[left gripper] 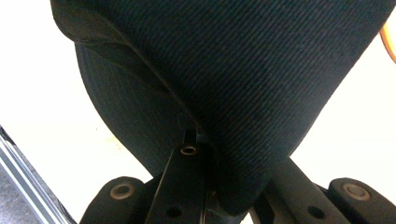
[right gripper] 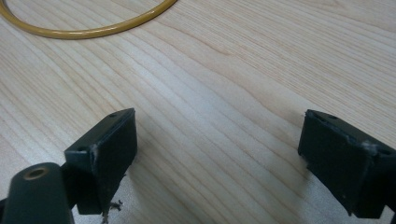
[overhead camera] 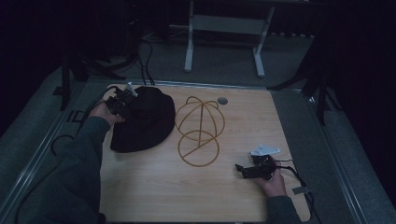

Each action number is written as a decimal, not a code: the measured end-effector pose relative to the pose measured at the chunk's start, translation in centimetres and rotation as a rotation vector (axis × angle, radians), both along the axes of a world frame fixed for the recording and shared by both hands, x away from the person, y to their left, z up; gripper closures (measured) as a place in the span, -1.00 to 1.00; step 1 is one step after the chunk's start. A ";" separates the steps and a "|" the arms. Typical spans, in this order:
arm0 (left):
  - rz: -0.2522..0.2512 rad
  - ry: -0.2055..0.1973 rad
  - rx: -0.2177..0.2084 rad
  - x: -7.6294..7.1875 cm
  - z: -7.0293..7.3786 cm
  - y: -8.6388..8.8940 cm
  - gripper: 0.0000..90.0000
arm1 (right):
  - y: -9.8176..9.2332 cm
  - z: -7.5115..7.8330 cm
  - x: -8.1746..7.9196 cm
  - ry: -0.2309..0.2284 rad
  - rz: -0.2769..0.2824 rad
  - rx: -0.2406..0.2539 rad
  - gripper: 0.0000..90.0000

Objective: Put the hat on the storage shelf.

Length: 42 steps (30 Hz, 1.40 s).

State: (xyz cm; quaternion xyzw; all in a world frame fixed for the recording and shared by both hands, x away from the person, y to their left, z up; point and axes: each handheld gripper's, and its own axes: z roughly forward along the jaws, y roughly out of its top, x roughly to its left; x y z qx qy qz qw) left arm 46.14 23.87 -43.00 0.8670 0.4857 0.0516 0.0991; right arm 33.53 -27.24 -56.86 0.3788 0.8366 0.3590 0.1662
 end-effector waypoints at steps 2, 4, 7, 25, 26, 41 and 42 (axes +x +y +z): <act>0.004 0.002 -0.004 -0.1 0.1 0.1 0.95 | 0.0 0.0 0.0 0.000 0.000 0.000 -0.74; 0.008 0.001 -0.004 -0.2 0.3 0.3 0.96 | 0.0 0.0 0.0 0.000 0.000 0.000 -0.74; 0.006 0.001 0.000 -0.3 0.4 0.4 0.96 | 0.0 0.0 0.0 0.000 0.000 0.000 -0.74; -0.007 -0.033 -0.029 -1.6 2.2 1.4 0.96 | 0.0 0.0 0.0 0.000 0.000 0.000 -0.74; -0.011 -0.036 -0.031 -1.7 2.4 1.4 0.96 | 0.0 0.0 0.0 0.000 0.000 0.000 -0.74; -0.056 -0.086 -0.082 -2.9 5.0 1.6 0.95 | 0.0 0.0 0.0 0.000 0.000 0.000 -0.74; -0.062 -0.094 -0.087 -3.0 5.2 1.7 0.96 | 0.0 0.0 0.0 0.000 0.000 0.000 -0.74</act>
